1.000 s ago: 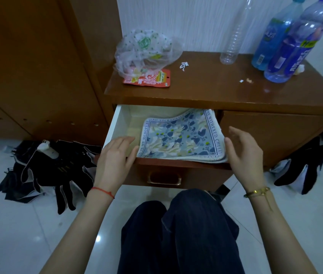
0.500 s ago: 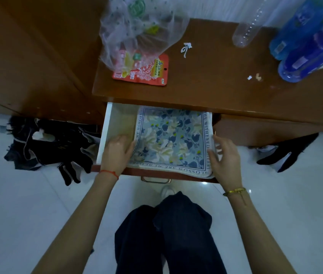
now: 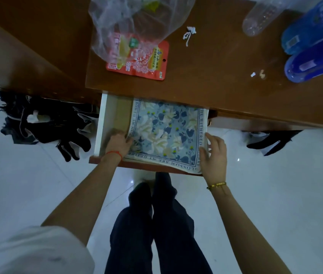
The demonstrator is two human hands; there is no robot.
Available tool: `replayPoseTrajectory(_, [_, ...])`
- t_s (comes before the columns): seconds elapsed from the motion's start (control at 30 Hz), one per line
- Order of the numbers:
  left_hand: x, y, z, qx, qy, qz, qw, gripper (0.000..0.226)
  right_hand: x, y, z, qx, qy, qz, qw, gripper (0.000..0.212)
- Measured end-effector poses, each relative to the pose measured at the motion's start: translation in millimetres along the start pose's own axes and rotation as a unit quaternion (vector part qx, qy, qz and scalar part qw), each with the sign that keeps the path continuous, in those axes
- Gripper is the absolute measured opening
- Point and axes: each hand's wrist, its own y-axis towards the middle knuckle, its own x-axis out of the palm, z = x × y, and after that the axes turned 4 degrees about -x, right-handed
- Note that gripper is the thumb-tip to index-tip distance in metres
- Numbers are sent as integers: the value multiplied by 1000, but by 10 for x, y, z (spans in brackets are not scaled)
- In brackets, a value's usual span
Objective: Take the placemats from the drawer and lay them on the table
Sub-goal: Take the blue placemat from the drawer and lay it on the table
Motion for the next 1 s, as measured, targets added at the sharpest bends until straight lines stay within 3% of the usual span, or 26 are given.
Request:
replayPoseTrajectory(0.33, [-47,-62,-33,-18,-77,-4,997,27,73,-57,-33,38,21,36,998,44])
replayPoseTrajectory(0.57, [-180,-393,28,-47,-177,-50,982,30,-48,-197,-83,102,17,37,994,23])
replayPoseTrajectory(0.67, [-255,-636,52,-54,-207,-73,974,32,-178,-214,-206,118,22,26,992,18])
replayPoseTrajectory(1.0, [-863,-2034,164,-18,-235,-48,971,35,-1104,-638,-933,189,117,-42,974,16])
